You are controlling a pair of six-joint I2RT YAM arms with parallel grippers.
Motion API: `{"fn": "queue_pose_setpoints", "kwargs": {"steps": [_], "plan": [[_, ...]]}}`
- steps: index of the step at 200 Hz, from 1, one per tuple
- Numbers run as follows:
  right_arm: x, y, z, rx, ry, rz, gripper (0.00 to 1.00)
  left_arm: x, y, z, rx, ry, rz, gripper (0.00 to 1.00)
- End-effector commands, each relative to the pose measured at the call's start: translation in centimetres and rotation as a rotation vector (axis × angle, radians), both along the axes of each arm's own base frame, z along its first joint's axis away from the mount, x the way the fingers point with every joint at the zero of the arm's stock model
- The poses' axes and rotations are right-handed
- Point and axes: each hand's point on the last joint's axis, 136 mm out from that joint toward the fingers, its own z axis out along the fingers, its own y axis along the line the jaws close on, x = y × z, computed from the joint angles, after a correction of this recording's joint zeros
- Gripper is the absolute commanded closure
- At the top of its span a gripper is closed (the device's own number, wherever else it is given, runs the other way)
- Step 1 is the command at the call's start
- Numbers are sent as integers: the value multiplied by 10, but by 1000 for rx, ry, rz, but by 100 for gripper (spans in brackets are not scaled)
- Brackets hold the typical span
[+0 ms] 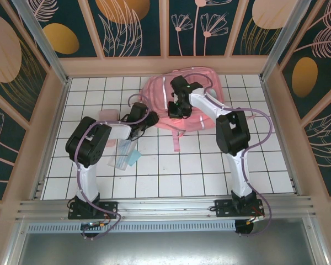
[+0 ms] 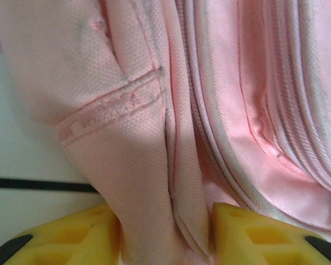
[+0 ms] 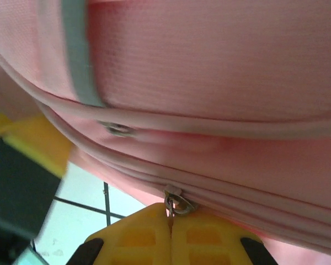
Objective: Pack the student bag
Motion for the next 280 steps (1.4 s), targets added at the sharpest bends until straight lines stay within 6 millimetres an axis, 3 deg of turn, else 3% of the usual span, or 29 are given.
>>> {"fn": "queue_pose_setpoints", "kwargs": {"steps": [1,24,68,93,116,123,144,147,171,199,224,251,280], "plan": [[6,55,4,108,-59,32,100,-24,-58,34,-157,-32,-168,55],[-3,82,6,258,-11,70,100,-26,-56,44,-159,-47,-164,53],[2,55,5,153,-75,25,100,-24,-23,48,-101,-45,-78,42],[-1,45,17,140,-117,19,68,-26,-2,44,-54,-32,-39,37],[-2,27,37,137,-160,-4,54,-27,15,51,71,-52,-38,36],[-3,20,44,143,-169,-13,53,-20,12,69,89,-95,-54,36],[-13,3,58,194,-179,-35,52,-20,7,86,147,-126,-135,37],[-7,-9,58,197,-183,-63,52,-20,5,88,155,-131,-152,37],[-6,-50,63,209,-217,-148,49,-26,-17,99,239,-148,-266,39],[-3,-96,59,218,-245,-255,46,-31,-38,89,308,-83,-330,43],[-6,-123,55,232,-264,-326,45,-31,-48,70,390,-6,-348,48],[-11,-138,48,225,-269,-362,45,-32,-58,48,441,66,-371,52],[-17,-143,38,201,-255,-367,45,-26,-52,35,505,102,-337,54]]}}
